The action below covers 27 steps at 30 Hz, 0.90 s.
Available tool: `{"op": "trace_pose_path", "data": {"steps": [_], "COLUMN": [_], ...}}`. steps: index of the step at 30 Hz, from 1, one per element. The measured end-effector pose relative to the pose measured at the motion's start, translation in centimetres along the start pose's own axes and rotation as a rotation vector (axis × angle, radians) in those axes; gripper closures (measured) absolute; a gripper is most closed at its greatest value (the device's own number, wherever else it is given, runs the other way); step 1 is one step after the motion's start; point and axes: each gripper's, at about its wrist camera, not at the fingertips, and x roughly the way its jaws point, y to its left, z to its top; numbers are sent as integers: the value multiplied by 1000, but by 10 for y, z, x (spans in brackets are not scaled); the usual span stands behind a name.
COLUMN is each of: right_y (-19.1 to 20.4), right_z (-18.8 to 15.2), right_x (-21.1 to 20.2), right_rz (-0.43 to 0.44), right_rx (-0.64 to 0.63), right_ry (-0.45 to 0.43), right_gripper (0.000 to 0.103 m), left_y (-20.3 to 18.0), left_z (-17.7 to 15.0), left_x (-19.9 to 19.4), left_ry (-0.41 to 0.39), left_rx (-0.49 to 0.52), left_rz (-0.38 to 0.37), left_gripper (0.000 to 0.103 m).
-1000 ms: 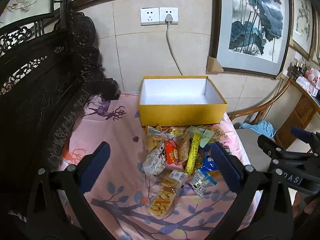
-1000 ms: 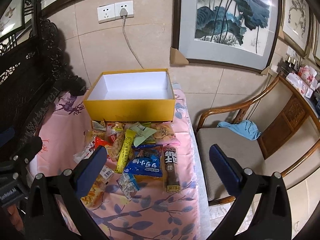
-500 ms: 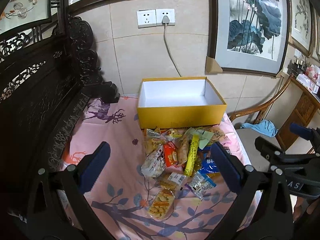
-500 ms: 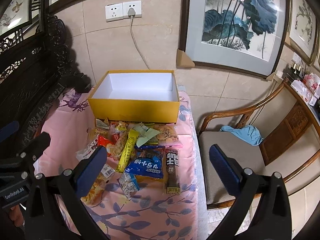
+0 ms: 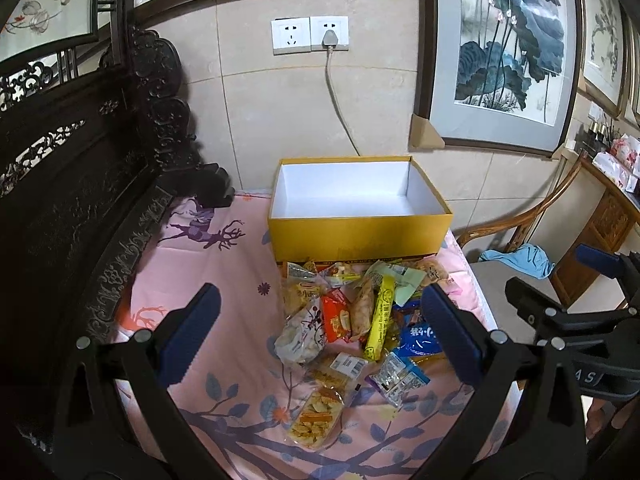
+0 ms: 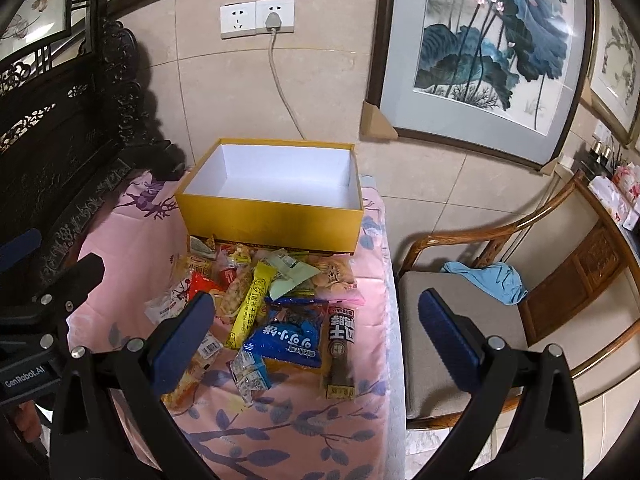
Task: Organize snacks
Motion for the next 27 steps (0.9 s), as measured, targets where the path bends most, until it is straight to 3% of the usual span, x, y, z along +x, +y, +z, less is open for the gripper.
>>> {"op": "trace_pose_path", "data": {"steps": [7,27], "right_y": [1,5], "right_z": [0,-3], "right_x": [11,19], "right_rz": [10,22], "right_rx": [7,4], "right_ry": [28,42], "right_gripper": [1,1], "left_y": [3,7], "left_z": [-2,-8], "left_x": [4,24], "left_ry": [-10,69], "left_rx": [-5,-18], "left_rz": [4,21], "left_gripper": [2,2]}}
